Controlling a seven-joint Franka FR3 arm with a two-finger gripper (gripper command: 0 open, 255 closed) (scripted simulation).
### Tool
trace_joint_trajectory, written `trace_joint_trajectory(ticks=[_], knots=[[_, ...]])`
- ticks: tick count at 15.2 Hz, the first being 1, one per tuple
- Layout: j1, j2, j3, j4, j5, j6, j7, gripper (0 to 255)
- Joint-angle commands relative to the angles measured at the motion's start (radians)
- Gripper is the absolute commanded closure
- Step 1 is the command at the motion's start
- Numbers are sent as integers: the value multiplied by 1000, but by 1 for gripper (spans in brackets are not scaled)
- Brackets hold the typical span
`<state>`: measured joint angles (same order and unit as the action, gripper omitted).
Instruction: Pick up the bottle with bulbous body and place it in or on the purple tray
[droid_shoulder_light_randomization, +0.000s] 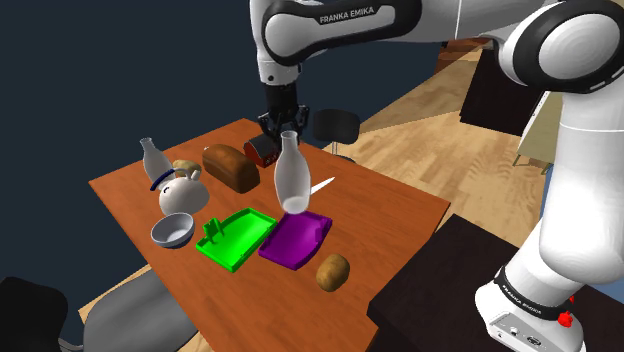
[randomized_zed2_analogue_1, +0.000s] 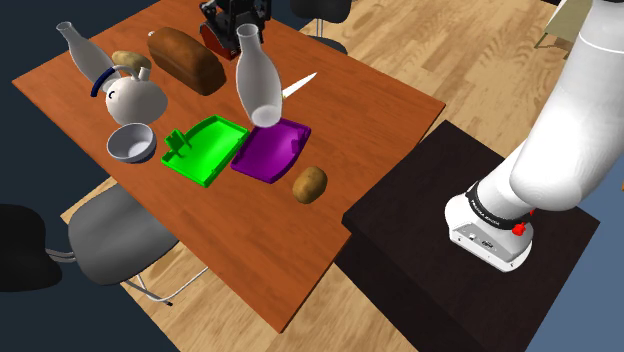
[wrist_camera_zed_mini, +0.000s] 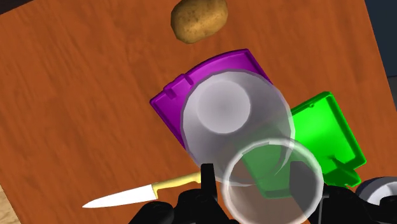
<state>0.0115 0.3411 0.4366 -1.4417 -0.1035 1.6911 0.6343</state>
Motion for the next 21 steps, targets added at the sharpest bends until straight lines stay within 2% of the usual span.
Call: trace_joint_trajectory(ticks=[1,17,21], knots=[[0,1,0,-25,-1,27,2,255],[-6,33,-10,-198,-18,228,10,255],[-6,35,-10,-202,-19,235,10,255]])
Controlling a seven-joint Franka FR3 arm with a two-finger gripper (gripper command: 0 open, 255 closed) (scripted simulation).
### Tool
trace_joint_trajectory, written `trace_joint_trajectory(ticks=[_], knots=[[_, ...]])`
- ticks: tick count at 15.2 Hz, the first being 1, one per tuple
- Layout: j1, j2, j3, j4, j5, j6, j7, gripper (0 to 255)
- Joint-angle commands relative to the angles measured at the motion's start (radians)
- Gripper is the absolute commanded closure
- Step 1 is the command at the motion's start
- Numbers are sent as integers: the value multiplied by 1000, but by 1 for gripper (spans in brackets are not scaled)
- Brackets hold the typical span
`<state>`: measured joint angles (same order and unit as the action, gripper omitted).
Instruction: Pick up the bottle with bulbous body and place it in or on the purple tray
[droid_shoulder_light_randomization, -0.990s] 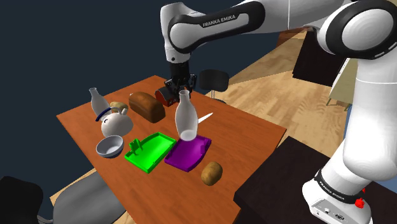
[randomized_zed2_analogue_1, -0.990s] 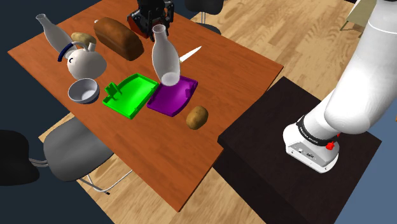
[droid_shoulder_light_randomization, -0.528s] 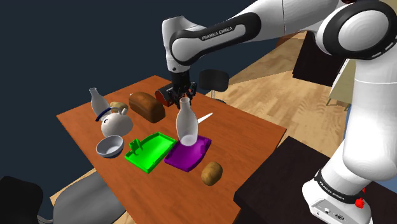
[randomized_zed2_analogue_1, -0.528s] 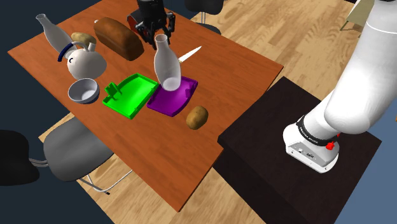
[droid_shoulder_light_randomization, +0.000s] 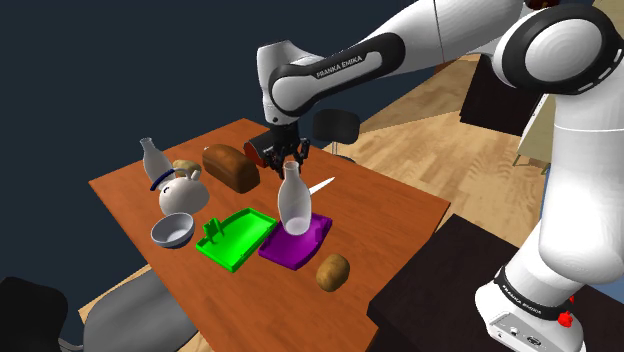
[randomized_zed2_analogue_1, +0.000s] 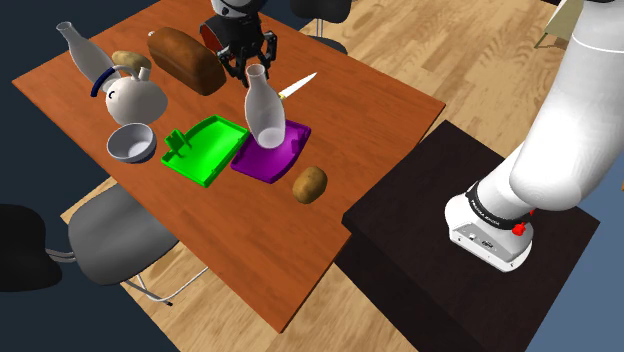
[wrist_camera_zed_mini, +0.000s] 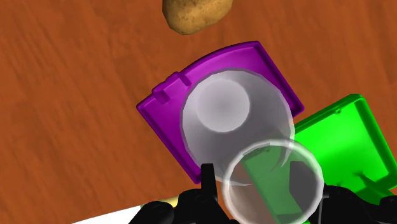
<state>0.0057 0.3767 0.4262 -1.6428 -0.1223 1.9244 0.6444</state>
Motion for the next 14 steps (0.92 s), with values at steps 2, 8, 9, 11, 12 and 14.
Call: trace_joint_trajectory(ticks=[2,8,9,11,12,14], knots=[[0,-1,0,-1,0,1,0,255],[0,-1,0,-1,0,2,0,0],[0,-1,0,-1,0,2,0,0],[0,-1,0,-1,0,2,0,0],[0,-7,2,24,4,-30,-2,0],[1,-15,4,81,9,-93,-6,0]])
